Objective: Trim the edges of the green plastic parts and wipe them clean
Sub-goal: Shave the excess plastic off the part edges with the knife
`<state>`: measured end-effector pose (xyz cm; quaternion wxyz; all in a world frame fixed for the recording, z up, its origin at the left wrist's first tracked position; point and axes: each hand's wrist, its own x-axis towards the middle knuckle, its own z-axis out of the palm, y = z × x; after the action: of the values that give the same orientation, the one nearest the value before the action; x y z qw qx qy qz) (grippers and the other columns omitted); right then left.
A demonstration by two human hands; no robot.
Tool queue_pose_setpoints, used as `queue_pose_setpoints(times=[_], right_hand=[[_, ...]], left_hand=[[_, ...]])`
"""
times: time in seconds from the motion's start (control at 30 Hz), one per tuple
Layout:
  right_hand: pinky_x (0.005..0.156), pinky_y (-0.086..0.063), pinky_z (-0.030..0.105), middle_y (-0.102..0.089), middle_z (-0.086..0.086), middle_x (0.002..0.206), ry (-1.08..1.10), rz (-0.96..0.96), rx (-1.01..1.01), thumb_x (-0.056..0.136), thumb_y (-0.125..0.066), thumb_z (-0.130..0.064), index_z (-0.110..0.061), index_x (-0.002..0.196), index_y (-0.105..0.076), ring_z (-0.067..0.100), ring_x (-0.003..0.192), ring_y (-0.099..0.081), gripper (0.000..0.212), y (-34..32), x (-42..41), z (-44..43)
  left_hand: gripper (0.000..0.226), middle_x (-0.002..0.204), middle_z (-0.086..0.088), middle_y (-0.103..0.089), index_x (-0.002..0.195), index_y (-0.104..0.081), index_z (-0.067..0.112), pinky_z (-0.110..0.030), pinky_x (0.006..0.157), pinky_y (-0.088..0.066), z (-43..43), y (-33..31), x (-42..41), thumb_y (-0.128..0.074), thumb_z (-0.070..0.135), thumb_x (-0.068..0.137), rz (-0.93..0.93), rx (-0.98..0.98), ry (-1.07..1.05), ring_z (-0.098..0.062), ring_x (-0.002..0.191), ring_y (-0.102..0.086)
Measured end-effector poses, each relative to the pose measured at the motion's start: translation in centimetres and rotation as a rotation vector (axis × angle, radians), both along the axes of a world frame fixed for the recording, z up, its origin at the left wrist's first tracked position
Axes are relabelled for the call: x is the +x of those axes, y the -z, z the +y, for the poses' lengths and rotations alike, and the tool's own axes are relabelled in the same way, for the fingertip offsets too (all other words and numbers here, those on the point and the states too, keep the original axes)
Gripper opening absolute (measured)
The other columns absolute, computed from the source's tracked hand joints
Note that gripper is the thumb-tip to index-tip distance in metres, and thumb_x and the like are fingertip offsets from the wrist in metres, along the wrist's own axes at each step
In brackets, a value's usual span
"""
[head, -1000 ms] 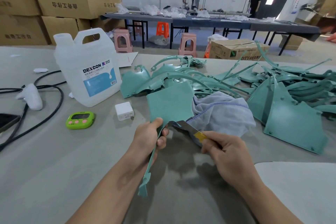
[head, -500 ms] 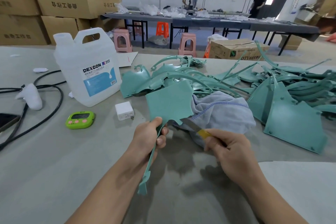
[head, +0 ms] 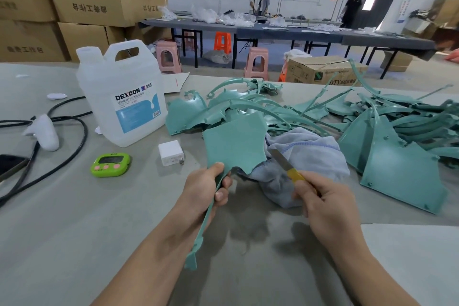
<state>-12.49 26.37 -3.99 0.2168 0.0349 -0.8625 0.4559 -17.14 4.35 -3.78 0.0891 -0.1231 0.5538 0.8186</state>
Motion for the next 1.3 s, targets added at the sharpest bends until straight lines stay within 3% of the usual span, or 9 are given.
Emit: queue_pose_setpoints(times=[0.2,0.4,0.6,0.73,0.83,0.9,1.07,1.2,1.3], right_hand=[[0.047,-0.037,0.015,-0.060,-0.003,0.053,-0.085,-0.017,-0.060,0.098,-0.064,-0.012,-0.028,0.080,-0.069,0.006,0.042,-0.047,0.024,-0.1,0.6,-0.8],[0.048,-0.036,0.014,-0.057,-0.014,0.053,-0.193,-0.063,0.061,0.097,-0.065,-0.016,-0.035,0.078,-0.067,0.005,0.046,-0.048,0.026,-0.3,1.6,-2.6],[0.050,-0.035,0.012,-0.057,-0.016,0.057,-0.166,-0.054,0.102,0.095,-0.067,-0.015,-0.034,0.078,-0.066,0.004,0.050,-0.048,0.025,-0.1,1.6,-2.6],[0.051,-0.035,0.014,-0.056,-0.018,0.055,-0.161,-0.055,0.107,0.097,-0.065,-0.020,-0.033,0.080,-0.064,0.005,0.050,-0.049,0.021,0.1,1.7,-3.0],[0.052,-0.037,0.015,-0.058,-0.017,0.061,-0.125,-0.030,0.124,0.096,-0.064,-0.020,-0.030,0.085,-0.067,0.006,0.055,-0.050,0.015,0.2,1.9,-3.1],[0.056,-0.040,0.017,-0.063,-0.014,0.069,-0.118,-0.024,0.115,0.097,-0.063,-0.022,-0.031,0.090,-0.069,0.007,0.061,-0.053,0.013,0.1,2.1,-3.2],[0.055,-0.042,0.016,-0.065,-0.015,0.071,-0.103,-0.009,0.092,0.092,-0.054,-0.032,-0.037,0.097,-0.070,0.008,0.064,-0.057,0.018,0.1,2.3,-3.6],[0.062,-0.045,0.026,-0.067,-0.015,0.074,-0.048,-0.012,0.102,0.096,-0.064,-0.015,-0.038,0.095,-0.068,0.011,0.069,-0.059,0.024,0.6,1.9,-3.2],[0.060,-0.044,0.032,-0.063,-0.012,0.073,0.108,0.068,0.106,0.099,-0.058,-0.028,-0.030,0.087,-0.062,0.014,0.066,-0.054,0.012,0.9,1.5,-2.4]], left_hand=[[0.016,0.058,-0.007,-0.055,0.094,-0.059,0.001,-0.020,0.034,-0.026,0.0,-0.2,-0.2,-0.052,0.013,0.100,0.020,-0.072,-0.105,-0.014,0.037,-0.035],[0.027,0.059,-0.012,-0.067,0.078,-0.067,0.001,-0.021,0.036,-0.034,0.3,-0.5,0.4,-0.055,0.018,0.095,0.026,-0.166,-0.147,-0.018,0.041,-0.049],[0.038,0.068,-0.005,-0.073,0.065,-0.074,0.017,-0.054,0.076,-0.056,0.1,-0.8,1.2,-0.065,0.050,0.048,0.003,-0.355,-0.314,-0.031,0.073,-0.068],[0.039,0.077,-0.020,-0.071,0.078,-0.072,-0.005,-0.054,0.072,-0.057,1.0,-1.1,1.0,-0.072,0.026,0.055,-0.010,-0.100,-0.348,-0.026,0.069,-0.062],[0.009,0.068,-0.014,-0.067,0.079,-0.071,0.000,-0.028,0.050,-0.048,1.4,-1.0,0.9,-0.070,0.007,0.074,0.031,-0.053,-0.297,-0.020,0.054,-0.058],[0.010,0.060,-0.004,-0.065,0.085,-0.070,0.006,-0.018,0.037,-0.038,1.4,-1.2,1.0,-0.064,-0.001,0.084,0.069,-0.045,-0.253,-0.014,0.041,-0.053],[0.014,0.056,-0.004,-0.064,0.093,-0.067,0.004,-0.017,0.031,-0.031,1.4,-1.2,1.2,-0.060,-0.005,0.086,0.103,-0.031,-0.194,-0.014,0.038,-0.053],[0.008,0.059,-0.010,-0.067,0.088,-0.064,0.001,-0.021,0.031,-0.033,1.8,-1.0,1.2,-0.060,-0.004,0.084,0.121,-0.047,-0.136,-0.019,0.037,-0.053],[0.007,0.060,-0.012,-0.069,0.089,-0.063,0.000,-0.022,0.032,-0.035,2.0,-0.9,1.2,-0.060,-0.004,0.085,0.118,-0.050,-0.112,-0.024,0.037,-0.055]])
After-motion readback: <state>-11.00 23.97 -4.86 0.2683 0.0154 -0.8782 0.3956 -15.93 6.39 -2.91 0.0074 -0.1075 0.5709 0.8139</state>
